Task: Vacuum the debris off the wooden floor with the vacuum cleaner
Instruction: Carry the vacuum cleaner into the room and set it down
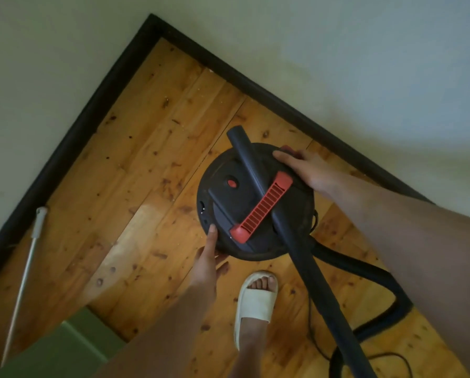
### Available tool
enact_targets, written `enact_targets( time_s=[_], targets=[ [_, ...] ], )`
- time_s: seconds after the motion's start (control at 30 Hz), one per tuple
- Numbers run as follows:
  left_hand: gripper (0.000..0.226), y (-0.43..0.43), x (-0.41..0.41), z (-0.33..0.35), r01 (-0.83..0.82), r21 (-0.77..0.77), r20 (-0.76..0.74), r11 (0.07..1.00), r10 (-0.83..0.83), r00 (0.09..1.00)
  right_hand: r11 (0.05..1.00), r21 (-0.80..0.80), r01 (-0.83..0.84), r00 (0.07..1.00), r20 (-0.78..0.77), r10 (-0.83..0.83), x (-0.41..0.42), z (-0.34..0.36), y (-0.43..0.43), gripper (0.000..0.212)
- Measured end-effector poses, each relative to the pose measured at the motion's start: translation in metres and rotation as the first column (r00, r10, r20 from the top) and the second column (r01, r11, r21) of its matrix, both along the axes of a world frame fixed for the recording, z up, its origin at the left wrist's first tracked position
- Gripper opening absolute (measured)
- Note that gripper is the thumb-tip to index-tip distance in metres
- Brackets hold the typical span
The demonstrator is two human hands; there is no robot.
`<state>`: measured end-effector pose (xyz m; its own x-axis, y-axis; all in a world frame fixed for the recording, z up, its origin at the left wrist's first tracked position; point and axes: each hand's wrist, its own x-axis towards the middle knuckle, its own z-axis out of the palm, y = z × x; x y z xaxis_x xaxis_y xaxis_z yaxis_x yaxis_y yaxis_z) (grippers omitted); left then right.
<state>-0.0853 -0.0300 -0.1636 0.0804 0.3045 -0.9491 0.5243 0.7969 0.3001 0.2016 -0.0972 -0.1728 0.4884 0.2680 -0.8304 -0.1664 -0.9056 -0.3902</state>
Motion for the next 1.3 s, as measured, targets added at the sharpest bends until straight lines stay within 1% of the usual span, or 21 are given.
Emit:
enact_targets(
  time_s=[0.07, 0.13, 0.2, 0.27, 0.33, 0.4, 0.53, 0.63, 0.7, 0.8, 0.83, 0.93, 0.97, 1.0, 1.03, 1.07, 1.13, 1.17, 1.2, 1.23, 1.3],
  targets=[
    [0.091, -0.008, -0.006, 0.005, 0.049, 0.095, -0.020, 0.994, -0.047, 0.999, 0.997, -0.025, -0.075, 0.997, 0.029, 0.075, -0.004, 0.010, -0.011, 0.121],
    [0.084, -0.014, -0.013, 0.012, 0.052, 0.175, -0.050, 0.983, -0.044, 0.998, 0.995, -0.006, -0.100, 0.993, 0.064, 0.101, -0.015, 0.013, -0.025, 0.111],
    [0.075, -0.017, -0.017, 0.024, 0.081, 0.220, -0.067, 0.972, -0.068, 0.995, 0.998, 0.033, -0.053, 0.994, 0.092, 0.050, -0.025, 0.019, -0.040, 0.096],
    [0.069, -0.021, -0.021, 0.043, 0.125, 0.262, -0.049, 0.957, -0.116, 0.992, 0.996, 0.088, -0.002, 0.996, 0.086, -0.006, -0.032, 0.038, -0.058, 0.095],
    [0.071, -0.028, -0.022, 0.070, 0.185, 0.293, -0.026, 0.938, -0.185, 0.982, 0.986, 0.163, 0.041, 0.994, 0.094, -0.057, -0.036, 0.064, -0.076, 0.099],
    [0.074, -0.037, -0.023, 0.097, 0.242, 0.334, -0.003, 0.911, -0.256, 0.967, 0.975, 0.213, 0.063, 0.990, 0.107, -0.087, -0.039, 0.101, -0.094, 0.095],
    [0.087, -0.065, -0.023, 0.148, 0.315, 0.395, 0.052, 0.863, -0.364, 0.930, 0.961, 0.240, 0.140, 0.963, 0.192, -0.188, -0.049, 0.183, -0.155, 0.098],
    [0.075, -0.104, -0.025, 0.185, 0.409, 0.439, 0.087, 0.800, -0.491, 0.867, 0.946, 0.271, 0.176, 0.931, 0.268, -0.250, -0.073, 0.244, -0.228, 0.076],
    [0.074, -0.132, -0.029, 0.206, 0.459, 0.478, 0.107, 0.749, -0.569, 0.816, 0.930, 0.285, 0.233, 0.899, 0.300, -0.318, -0.096, 0.269, -0.283, 0.073],
    [0.084, -0.198, -0.045, 0.235, 0.551, 0.503, 0.125, 0.666, -0.687, 0.716, 0.876, 0.319, 0.362, 0.832, 0.312, -0.458, -0.155, 0.309, -0.379, 0.071],
    [0.086, -0.217, -0.053, 0.239, 0.586, 0.498, 0.115, 0.639, -0.719, 0.686, 0.851, 0.326, 0.411, 0.804, 0.311, -0.507, -0.175, 0.318, -0.407, 0.069],
    [0.090, -0.304, -0.086, 0.264, 0.707, 0.486, 0.123, 0.514, -0.841, 0.527, 0.742, 0.323, 0.587, 0.672, 0.317, -0.669, -0.265, 0.359, -0.522, 0.067],
    [0.092, -0.335, -0.096, 0.276, 0.740, 0.483, 0.125, 0.468, -0.873, 0.471, 0.705, 0.304, 0.641, 0.626, 0.324, -0.709, -0.296, 0.371, -0.560, 0.074],
    [0.094, -0.376, -0.107, 0.289, 0.777, 0.483, 0.130, 0.403, -0.911, 0.392, 0.642, 0.294, 0.708, 0.551, 0.339, -0.762, -0.338, 0.388, -0.608, 0.081],
    [0.097, -0.387, -0.111, 0.294, 0.800, 0.467, 0.120, 0.375, -0.924, 0.363, 0.616, 0.279, 0.736, 0.529, 0.331, -0.782, -0.350, 0.390, -0.620, 0.087],
    [0.099, -0.430, -0.122, 0.307, 0.830, 0.471, 0.128, 0.298, -0.954, 0.270, 0.523, 0.272, 0.808, 0.440, 0.312, -0.842, -0.394, 0.403, -0.663, 0.087],
    [0.104, -0.459, -0.131, 0.315, 0.852, 0.469, 0.128, 0.234, -0.972, 0.196, 0.443, 0.281, 0.851, 0.361, 0.300, -0.883, -0.431, 0.409, -0.691, 0.073],
    [0.103, -0.490, -0.145, 0.325, 0.875, 0.452, 0.129, 0.170, -0.984, 0.124, 0.377, 0.284, 0.882, 0.283, 0.320, -0.904, -0.467, 0.415, -0.717, 0.069],
    [0.099, -0.526, -0.158, 0.334, 0.887, 0.445, 0.147, 0.118, -0.987, 0.058, 0.300, 0.297, 0.907, 0.200, 0.323, -0.925, -0.501, 0.421, -0.745, 0.070],
    [0.089, -0.551, -0.172, 0.338, 0.900, 0.429, 0.155, 0.079, -0.988, 0.013, 0.233, 0.296, 0.926, 0.137, 0.312, -0.940, -0.531, 0.420, -0.765, 0.074],
    [0.067, -0.579, -0.193, 0.333, 0.917, 0.397, 0.171, 0.024, -0.984, -0.048, 0.127, 0.263, 0.956, 0.047, 0.289, -0.956, -0.576, 0.407, -0.788, 0.083]
  ],
)
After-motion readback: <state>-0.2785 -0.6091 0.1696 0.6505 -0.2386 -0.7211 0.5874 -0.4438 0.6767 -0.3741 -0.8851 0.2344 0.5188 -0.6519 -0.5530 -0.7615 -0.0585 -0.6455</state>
